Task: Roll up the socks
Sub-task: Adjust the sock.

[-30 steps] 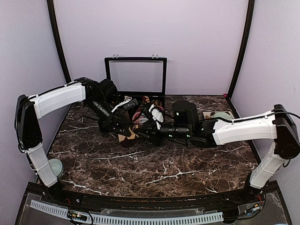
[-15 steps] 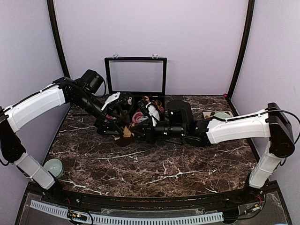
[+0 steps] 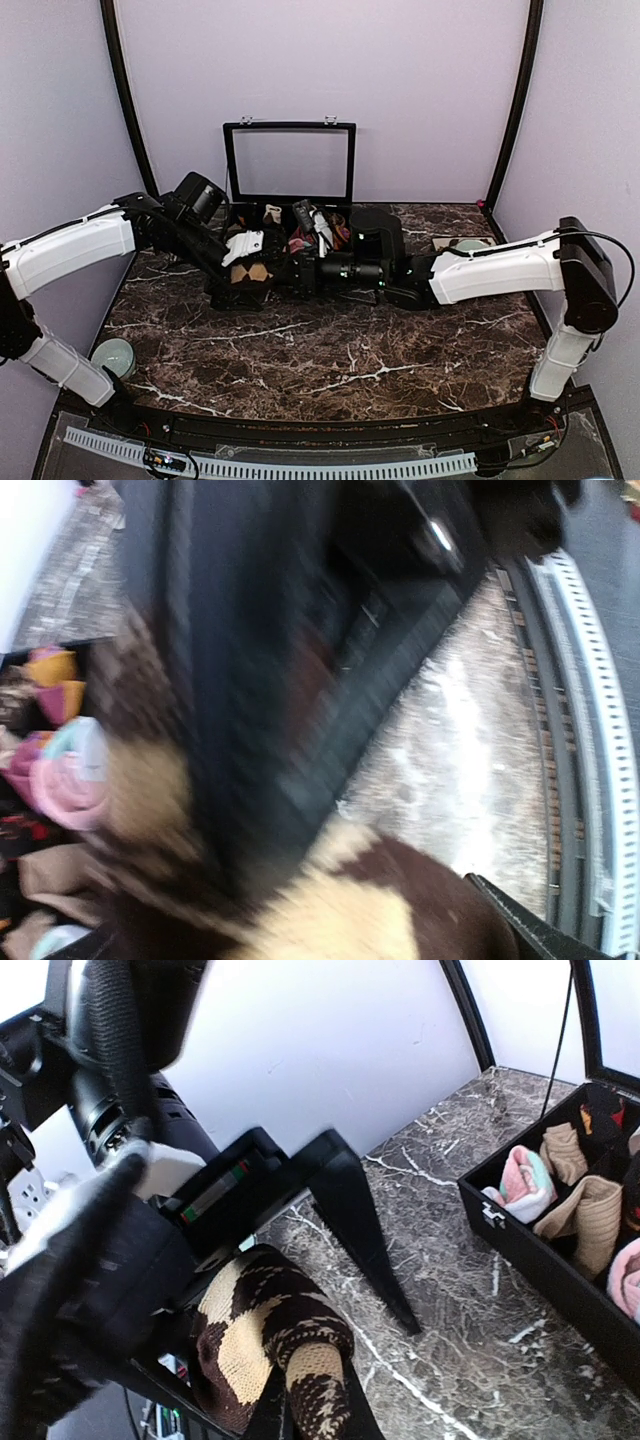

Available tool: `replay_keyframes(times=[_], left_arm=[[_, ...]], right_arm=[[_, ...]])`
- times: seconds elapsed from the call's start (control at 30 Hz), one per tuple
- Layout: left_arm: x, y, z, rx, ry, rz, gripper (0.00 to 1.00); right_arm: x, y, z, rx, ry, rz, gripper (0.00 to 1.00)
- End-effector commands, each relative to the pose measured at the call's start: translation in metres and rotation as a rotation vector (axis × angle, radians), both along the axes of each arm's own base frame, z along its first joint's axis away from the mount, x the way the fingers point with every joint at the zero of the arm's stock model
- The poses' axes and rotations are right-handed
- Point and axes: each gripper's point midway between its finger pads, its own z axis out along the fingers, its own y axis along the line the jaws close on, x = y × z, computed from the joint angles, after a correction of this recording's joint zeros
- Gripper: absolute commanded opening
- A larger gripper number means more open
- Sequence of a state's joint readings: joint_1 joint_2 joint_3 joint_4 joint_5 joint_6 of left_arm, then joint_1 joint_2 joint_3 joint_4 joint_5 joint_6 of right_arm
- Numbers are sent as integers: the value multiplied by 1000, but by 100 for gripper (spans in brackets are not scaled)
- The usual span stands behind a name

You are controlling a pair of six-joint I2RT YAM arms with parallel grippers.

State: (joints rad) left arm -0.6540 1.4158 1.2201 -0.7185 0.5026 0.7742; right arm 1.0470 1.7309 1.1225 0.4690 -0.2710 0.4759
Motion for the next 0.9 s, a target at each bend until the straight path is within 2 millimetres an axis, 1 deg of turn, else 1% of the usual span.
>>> replay_keyframes(times=[0.0,0.1,0.17,0.23,0.3,0.4,0.47,0.53,0.57,0.67,0.73,0.8,0.83,0.87], left_arm=[[29,-2,31,-34,-179,89,99],[25,-8,35,-39,-174,58,99],[8,-10,34,-50,-103,-3,99],[-14,-8,27,-31,-3,-73,99],[-30,-4,17,1,85,-108,99],[-39,4,1,41,124,-106,99],[-44,5,1,26,129,-110,99],[-47,3,9,0,141,-107,99],[-47,1,17,-18,145,-105,99],[-43,-3,28,-35,149,-97,99],[-40,-3,29,-31,150,-89,99],[-37,-2,23,-14,148,-81,99],[-32,-1,18,1,136,-63,99],[-22,-1,15,5,101,-29,99]], right_arm=[[7,15,13,53,87,12,0],[14,16,1,25,149,-10,0],[16,12,1,37,141,-17,0],[16,5,0,35,116,-30,0],[16,2,-4,3,91,-32,0],[18,0,-6,-33,68,-36,0],[19,-1,-6,-46,48,-39,0],[17,-2,-4,-57,18,-29,0],[16,-3,-3,-62,1,-23,0],[13,-7,-3,-76,-32,-13,0],[12,-9,-2,-80,-44,-9,0],[11,-10,3,-67,-47,-8,0],[10,-10,8,-53,-45,-5,0],[8,-9,12,-37,-43,1,0]])
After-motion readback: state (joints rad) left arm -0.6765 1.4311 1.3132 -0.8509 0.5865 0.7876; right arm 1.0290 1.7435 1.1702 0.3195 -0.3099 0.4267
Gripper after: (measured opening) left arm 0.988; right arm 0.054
